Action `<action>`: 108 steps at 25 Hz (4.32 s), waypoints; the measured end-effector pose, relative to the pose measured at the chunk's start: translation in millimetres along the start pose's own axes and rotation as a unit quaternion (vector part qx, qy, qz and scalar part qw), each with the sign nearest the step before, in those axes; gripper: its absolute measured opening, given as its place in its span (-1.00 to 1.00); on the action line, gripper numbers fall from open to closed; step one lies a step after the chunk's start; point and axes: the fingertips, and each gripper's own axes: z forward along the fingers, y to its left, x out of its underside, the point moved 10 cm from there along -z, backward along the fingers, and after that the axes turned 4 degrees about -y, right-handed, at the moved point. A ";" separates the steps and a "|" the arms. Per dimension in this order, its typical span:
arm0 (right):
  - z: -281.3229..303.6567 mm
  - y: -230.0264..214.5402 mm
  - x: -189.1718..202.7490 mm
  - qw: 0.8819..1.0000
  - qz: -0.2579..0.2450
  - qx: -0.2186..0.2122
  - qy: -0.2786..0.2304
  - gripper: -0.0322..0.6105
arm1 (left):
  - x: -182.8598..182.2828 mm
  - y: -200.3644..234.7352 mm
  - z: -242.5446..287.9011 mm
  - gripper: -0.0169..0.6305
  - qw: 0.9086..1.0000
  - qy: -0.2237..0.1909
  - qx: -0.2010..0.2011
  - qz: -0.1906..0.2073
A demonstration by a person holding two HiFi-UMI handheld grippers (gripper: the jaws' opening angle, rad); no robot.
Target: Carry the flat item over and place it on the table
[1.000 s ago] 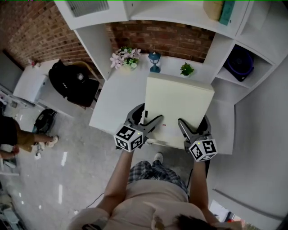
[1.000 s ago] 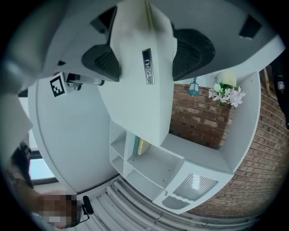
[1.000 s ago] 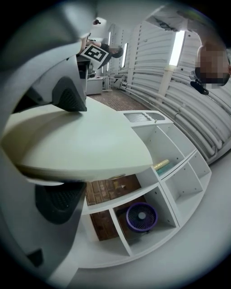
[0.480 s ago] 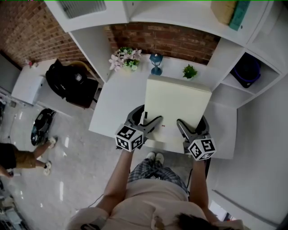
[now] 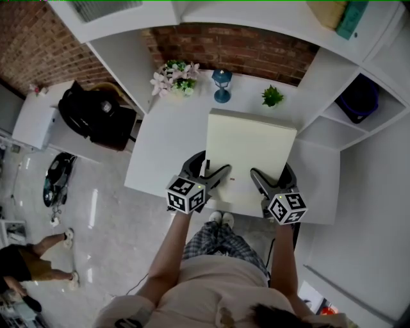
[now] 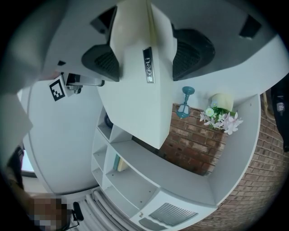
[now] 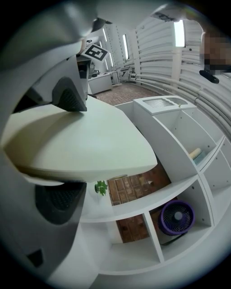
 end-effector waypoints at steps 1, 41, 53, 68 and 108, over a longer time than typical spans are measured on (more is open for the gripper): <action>2.3 -0.3 1.8 1.000 0.001 0.001 0.006 0.63 | 2.2 2.6 0.6 0.15 1.000 0.004 -0.001 -0.003; 99.9 -84.6 54.8 0.957 0.168 0.079 0.224 0.64 | 55.6 81.3 101.1 0.15 0.965 0.172 -0.067 -0.188; 101.7 -91.7 62.7 0.936 0.202 0.089 0.274 0.64 | 64.7 82.8 106.8 0.16 0.952 0.212 -0.073 -0.209; 83.9 -89.2 48.1 0.950 0.182 0.091 0.235 0.63 | 50.3 82.2 92.3 0.15 0.961 0.192 -0.087 -0.176; -64.0 -23.3 -93.6 0.974 -0.104 0.131 -0.153 -0.85 | -97.9 -5.8 -20.7 -0.86 0.984 -0.134 -0.052 0.102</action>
